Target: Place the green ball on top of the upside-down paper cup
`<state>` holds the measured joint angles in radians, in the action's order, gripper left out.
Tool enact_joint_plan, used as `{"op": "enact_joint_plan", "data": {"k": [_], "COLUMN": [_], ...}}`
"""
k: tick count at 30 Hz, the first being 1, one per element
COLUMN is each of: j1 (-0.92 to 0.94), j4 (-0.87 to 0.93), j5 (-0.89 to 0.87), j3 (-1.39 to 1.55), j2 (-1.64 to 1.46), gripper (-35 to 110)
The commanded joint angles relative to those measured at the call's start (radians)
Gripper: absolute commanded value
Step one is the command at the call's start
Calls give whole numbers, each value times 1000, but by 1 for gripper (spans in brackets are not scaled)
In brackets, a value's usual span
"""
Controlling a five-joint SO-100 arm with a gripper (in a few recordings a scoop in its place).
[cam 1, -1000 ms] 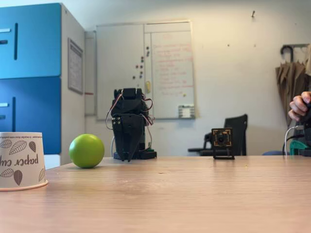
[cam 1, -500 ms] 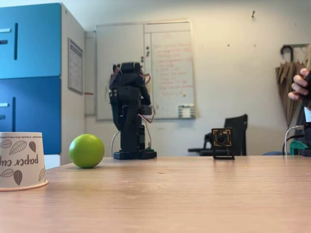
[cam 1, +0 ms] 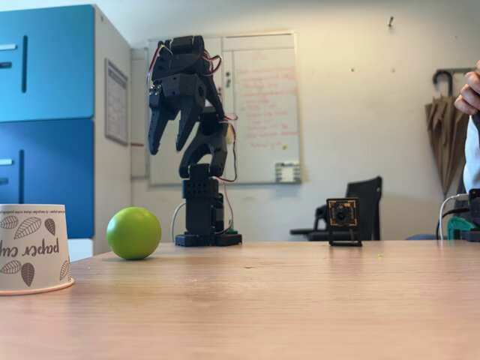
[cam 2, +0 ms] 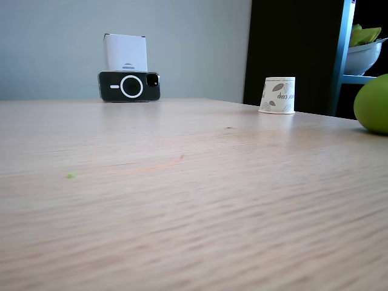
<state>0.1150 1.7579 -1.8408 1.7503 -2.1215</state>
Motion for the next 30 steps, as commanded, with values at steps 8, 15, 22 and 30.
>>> {"op": "enact_joint_plan", "data": {"k": [8,15,22,30], "j1": [-11,32,67,115], "j4": [-140,-278,-380,-462], "j5": [14,29,46,78], "j3": [11,98,147,130], "j2": [196,245,319,420], "gripper": [43,43,43,43]}}
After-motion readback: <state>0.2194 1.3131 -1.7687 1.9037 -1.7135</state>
